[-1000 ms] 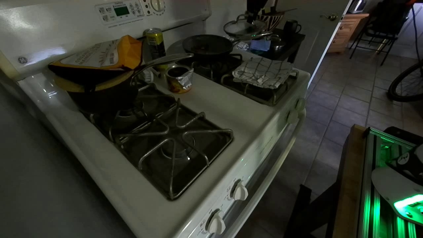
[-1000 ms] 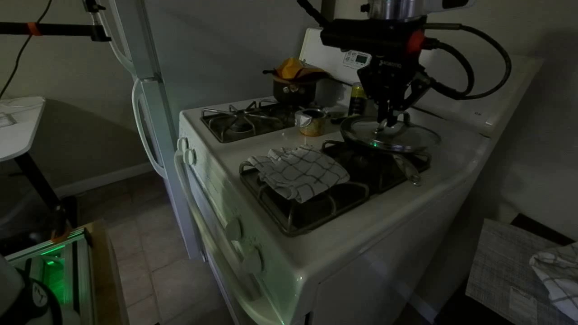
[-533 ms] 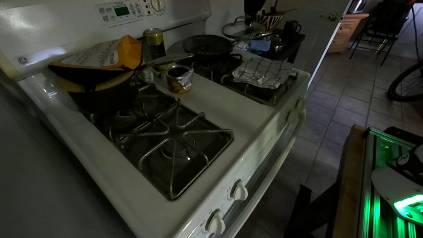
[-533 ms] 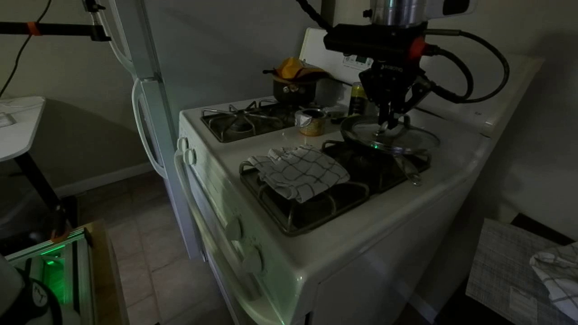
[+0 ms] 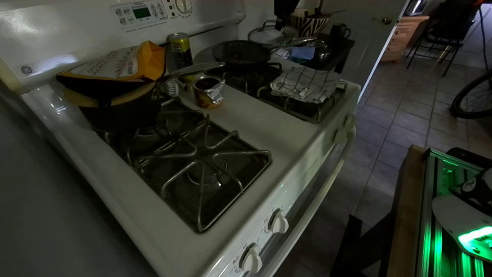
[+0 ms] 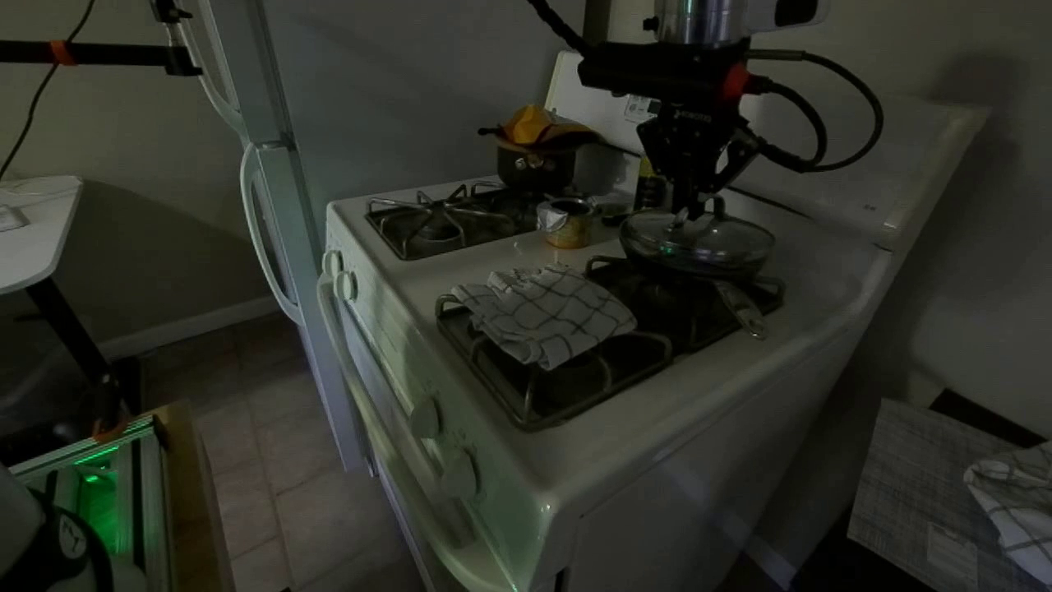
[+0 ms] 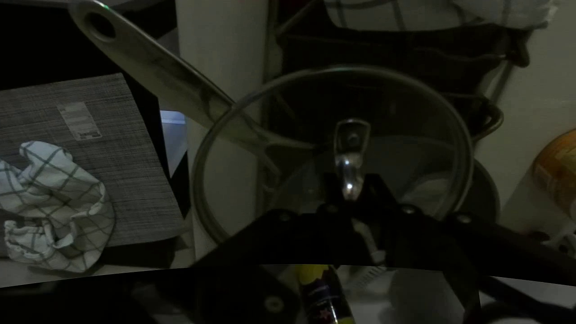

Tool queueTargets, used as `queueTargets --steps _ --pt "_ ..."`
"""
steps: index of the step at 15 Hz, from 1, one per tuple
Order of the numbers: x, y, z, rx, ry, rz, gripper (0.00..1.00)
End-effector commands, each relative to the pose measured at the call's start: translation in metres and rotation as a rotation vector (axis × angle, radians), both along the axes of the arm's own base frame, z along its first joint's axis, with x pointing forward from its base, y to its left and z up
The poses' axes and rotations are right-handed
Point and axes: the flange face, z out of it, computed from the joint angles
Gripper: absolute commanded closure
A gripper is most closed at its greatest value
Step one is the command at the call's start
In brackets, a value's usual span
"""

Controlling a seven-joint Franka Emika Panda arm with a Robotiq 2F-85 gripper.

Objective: Put the lid on the pan

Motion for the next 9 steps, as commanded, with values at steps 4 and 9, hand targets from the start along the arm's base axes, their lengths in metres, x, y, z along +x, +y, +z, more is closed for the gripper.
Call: queueTargets --steps 4,9 --pt "0.020 0.017 0.002 -0.014 -0.059 -0.010 0.95" --pt "0.042 0.014 -0.013 -0.011 -0.091 0.000 0.95"
